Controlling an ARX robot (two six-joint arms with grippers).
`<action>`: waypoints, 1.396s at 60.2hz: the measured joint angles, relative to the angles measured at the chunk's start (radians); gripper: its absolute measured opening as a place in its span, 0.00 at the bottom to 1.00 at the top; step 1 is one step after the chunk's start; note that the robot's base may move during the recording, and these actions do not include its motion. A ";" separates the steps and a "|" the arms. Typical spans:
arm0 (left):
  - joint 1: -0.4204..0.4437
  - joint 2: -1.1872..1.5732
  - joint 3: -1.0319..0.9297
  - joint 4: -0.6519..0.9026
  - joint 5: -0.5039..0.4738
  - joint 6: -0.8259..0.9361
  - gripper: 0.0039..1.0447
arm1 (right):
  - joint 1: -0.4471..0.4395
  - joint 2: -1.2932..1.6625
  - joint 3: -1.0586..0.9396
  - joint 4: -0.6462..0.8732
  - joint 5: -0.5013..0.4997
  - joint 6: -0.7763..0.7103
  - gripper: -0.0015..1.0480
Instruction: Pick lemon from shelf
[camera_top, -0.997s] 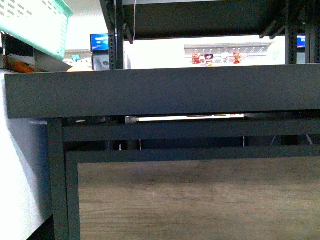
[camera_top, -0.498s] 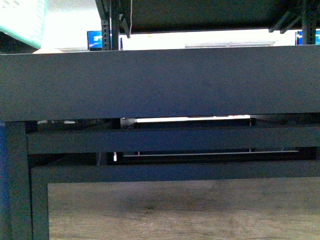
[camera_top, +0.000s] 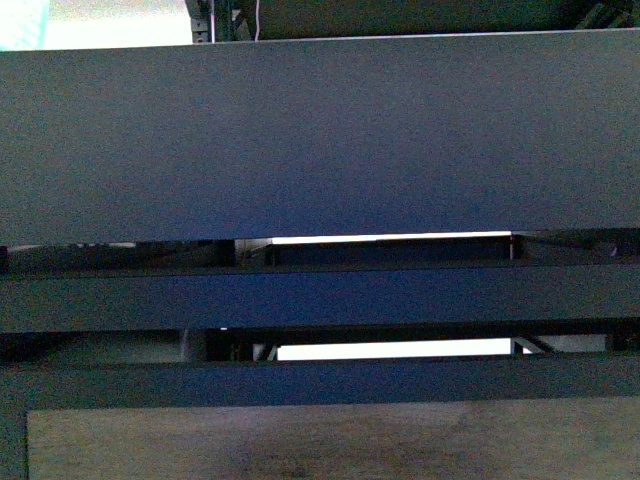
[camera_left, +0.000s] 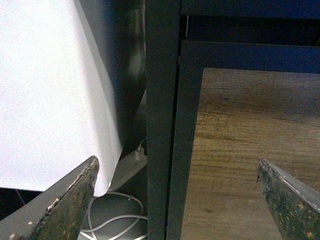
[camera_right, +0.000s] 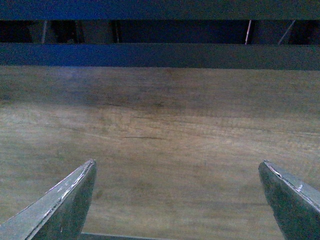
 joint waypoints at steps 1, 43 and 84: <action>0.000 0.000 0.000 0.000 0.000 0.000 0.92 | 0.000 0.000 0.000 0.000 0.000 0.000 0.93; 0.000 0.001 0.000 0.000 0.000 0.000 0.92 | 0.000 0.000 0.000 0.000 0.000 0.000 0.93; 0.000 0.000 0.000 0.000 0.000 0.000 0.92 | 0.000 0.000 0.000 0.000 0.000 0.000 0.93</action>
